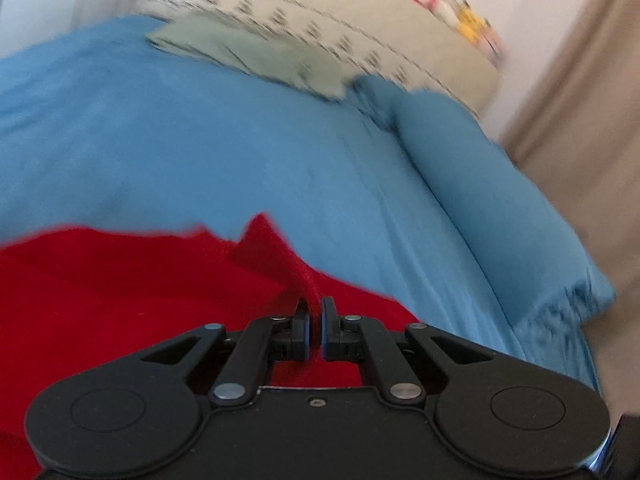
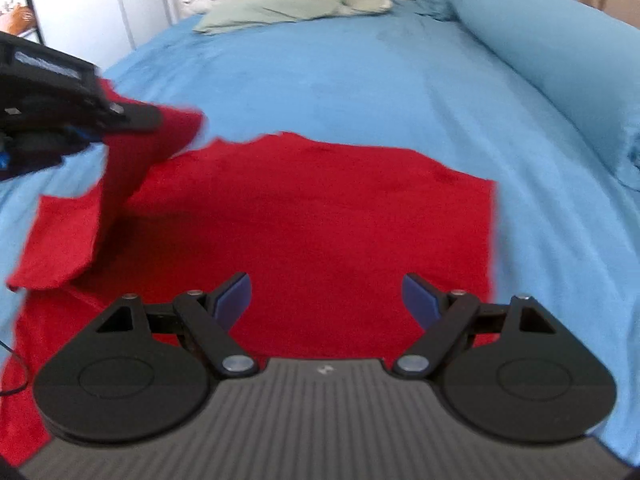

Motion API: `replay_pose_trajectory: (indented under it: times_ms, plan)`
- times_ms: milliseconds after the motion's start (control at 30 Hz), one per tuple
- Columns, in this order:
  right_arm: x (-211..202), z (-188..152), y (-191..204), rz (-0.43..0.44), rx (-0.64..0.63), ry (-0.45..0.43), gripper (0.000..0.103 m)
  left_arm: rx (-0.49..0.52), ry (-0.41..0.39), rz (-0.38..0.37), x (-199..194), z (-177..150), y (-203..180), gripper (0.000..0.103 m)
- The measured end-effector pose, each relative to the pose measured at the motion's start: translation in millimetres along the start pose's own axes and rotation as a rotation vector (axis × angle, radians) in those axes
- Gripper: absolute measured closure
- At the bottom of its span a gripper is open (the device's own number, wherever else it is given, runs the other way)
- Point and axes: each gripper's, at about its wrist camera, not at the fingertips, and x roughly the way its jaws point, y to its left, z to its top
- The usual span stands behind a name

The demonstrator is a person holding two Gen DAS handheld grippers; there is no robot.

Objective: Fold small clothes
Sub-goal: 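Fold the held sleeve across the sweater body and open the left gripper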

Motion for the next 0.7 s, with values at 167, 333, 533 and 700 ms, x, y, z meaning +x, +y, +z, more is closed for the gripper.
replay_pose_trajectory:
  times_ms: [167,333,533,700]
  plan:
    - [7,-6,-39,-0.009,0.014,0.011,0.005,0.067,0.053,0.003,34,-27,-28,0.099]
    - [9,-12,-53,0.007,0.044,0.012,0.005,0.088,0.110,-0.023,40,-40,-30,0.039]
    - [4,-5,-54,0.093,0.087,0.010,0.005,0.131,0.031,0.091,-14,-35,-5,0.014]
    - [9,3,-39,0.116,0.079,0.002,0.005,0.098,0.074,0.204,-31,-43,43,0.014]
